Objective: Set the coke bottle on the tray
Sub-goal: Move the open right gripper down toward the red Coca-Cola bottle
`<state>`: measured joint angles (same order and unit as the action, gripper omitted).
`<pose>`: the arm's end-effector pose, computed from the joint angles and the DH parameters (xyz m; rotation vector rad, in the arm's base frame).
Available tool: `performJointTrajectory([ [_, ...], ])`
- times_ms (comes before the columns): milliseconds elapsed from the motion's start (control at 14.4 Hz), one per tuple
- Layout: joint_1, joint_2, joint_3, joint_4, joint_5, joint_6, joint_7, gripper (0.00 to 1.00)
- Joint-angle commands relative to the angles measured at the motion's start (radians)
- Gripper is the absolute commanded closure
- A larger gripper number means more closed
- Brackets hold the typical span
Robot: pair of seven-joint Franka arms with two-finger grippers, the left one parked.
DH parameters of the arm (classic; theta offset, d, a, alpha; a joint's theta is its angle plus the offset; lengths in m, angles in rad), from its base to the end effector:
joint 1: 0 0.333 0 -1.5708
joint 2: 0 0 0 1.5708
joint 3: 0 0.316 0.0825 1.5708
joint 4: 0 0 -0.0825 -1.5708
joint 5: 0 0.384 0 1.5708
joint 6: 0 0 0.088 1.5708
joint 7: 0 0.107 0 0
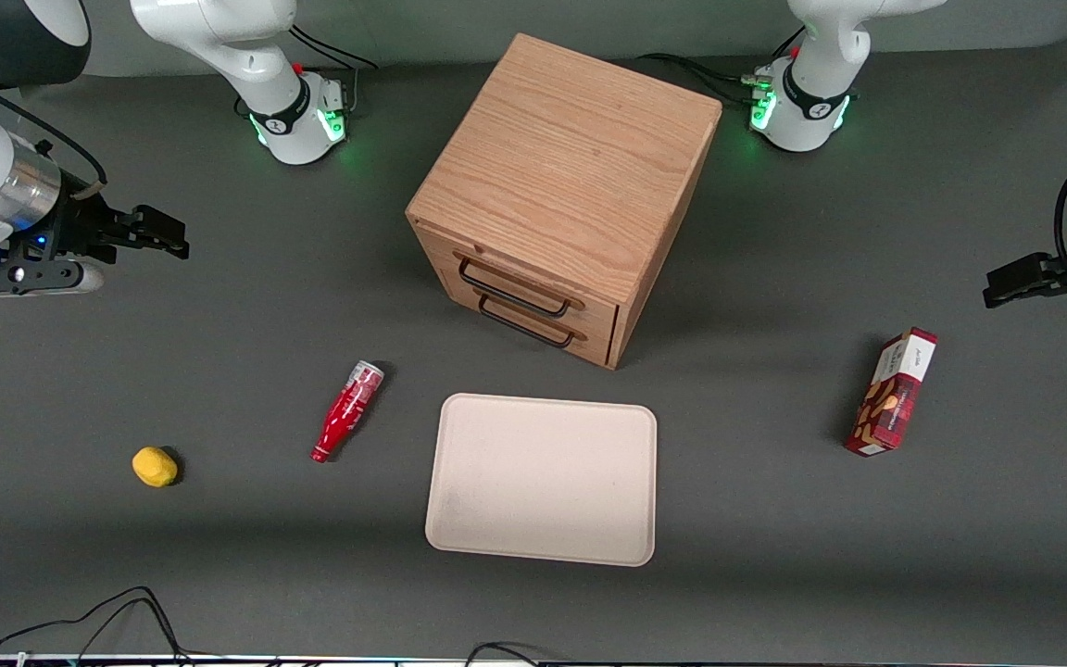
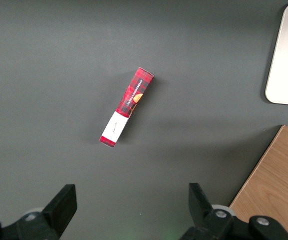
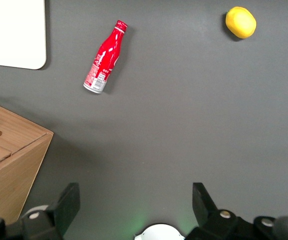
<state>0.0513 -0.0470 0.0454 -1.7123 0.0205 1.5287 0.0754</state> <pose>0.5275 0.0540 0.5804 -3.1274 -0.0322 0.2157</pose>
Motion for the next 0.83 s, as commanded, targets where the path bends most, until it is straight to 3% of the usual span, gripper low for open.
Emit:
performJointTrajectory([
  [0, -0.031, 0.018, 0.022, 0.039, 0.015, -0.021, 0.004, 0.00],
  [278, -0.028, 0.036, 0.024, 0.065, 0.013, -0.021, 0.007, 0.00],
  [556, -0.019, 0.111, 0.033, 0.068, 0.016, -0.016, 0.176, 0.00],
  [764, -0.021, 0.176, 0.033, 0.033, 0.068, 0.054, 0.309, 0.00],
])
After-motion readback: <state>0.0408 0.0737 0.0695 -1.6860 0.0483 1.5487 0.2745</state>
